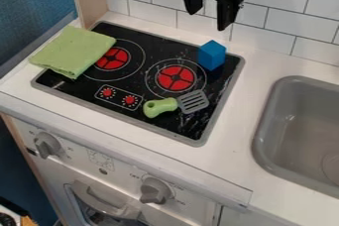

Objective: Put the spatula to the right burner

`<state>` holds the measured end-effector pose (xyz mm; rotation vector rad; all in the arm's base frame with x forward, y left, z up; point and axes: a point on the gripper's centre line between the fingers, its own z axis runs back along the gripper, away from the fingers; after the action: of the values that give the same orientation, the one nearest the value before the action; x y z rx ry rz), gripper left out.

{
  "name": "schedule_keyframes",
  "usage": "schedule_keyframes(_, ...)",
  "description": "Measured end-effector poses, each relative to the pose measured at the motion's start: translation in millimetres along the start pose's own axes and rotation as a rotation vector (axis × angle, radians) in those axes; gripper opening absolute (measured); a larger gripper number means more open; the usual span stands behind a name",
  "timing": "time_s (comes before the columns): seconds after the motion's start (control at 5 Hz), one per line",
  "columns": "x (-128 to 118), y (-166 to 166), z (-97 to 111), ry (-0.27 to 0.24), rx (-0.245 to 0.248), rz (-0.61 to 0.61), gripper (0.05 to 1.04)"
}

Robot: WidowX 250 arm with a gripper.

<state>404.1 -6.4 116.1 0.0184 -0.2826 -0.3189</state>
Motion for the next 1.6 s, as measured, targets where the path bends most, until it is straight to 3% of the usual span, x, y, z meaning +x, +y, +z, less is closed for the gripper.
schedule_keyframes(0.4,-20,-6,-20,0.059,-0.022,-0.036,1.001)
schedule_keyframes(0.6,-33,-12,0,0.023,-0.042,-0.11,1.001)
schedule_keyframes(0.8,-61,-12,3,0.017,-0.102,-0.199,1.001)
schedule_keyframes(1.2,-114,-31,-22,0.216,-0.059,-0.5,1.001)
schedule_keyframes(1.4,-132,-35,-32,0.263,-0.061,-0.566,1.001)
schedule_keyframes(1.6,-135,-31,-40,0.289,-0.033,-0.559,1.001)
